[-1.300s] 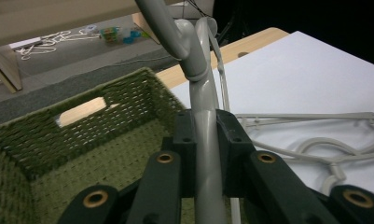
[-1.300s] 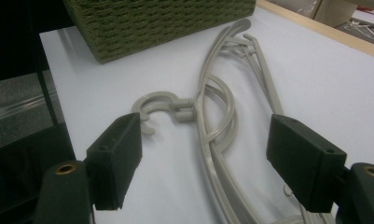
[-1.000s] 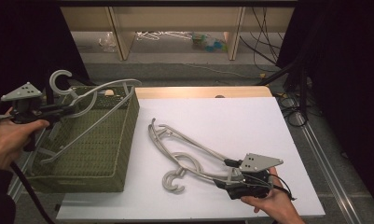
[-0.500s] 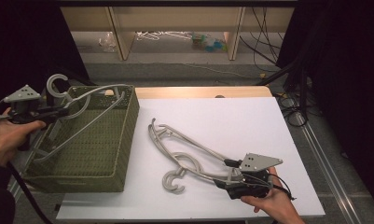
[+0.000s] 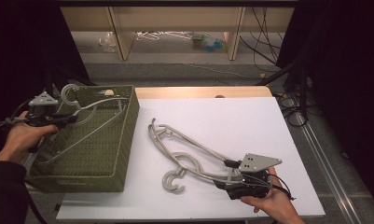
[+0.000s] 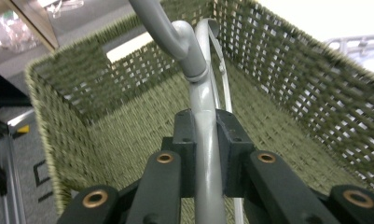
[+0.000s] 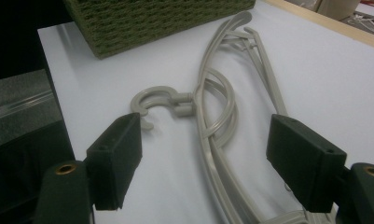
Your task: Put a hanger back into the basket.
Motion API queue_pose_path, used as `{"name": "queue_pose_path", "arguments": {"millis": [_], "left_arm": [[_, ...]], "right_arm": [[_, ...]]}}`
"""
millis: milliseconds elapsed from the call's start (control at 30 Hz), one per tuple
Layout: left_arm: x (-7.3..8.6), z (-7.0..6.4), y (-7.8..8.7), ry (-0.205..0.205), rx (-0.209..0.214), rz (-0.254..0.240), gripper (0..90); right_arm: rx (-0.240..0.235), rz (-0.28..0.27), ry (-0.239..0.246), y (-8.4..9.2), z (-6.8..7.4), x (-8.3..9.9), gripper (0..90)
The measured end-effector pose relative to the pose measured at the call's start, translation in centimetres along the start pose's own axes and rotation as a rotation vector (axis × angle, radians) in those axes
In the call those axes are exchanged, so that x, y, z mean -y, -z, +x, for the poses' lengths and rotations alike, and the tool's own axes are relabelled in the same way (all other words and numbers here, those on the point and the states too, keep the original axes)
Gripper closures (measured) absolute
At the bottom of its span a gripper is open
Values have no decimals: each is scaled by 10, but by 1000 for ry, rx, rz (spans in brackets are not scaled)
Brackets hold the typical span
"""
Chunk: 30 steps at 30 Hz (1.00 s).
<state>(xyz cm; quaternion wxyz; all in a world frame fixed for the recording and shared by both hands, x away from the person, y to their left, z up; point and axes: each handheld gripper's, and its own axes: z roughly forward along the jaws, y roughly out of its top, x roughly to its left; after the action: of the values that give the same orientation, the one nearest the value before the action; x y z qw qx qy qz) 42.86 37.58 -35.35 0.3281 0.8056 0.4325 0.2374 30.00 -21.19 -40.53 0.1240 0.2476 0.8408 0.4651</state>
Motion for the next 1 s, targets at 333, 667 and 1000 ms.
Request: {"name": "queue_pose_path", "arguments": {"millis": [333,667,1000], "left_arm": [[14,0,-24,7,-14,84,791],[31,4,-34,77,-54,138,790],[36,8,-27,162,-131,113,653]], "right_arm": [[-6,4,1,-1,0,1,277],[-9,12,-2,-3,1,2,276],[-9,14,-4,-4,0,3,274]]}}
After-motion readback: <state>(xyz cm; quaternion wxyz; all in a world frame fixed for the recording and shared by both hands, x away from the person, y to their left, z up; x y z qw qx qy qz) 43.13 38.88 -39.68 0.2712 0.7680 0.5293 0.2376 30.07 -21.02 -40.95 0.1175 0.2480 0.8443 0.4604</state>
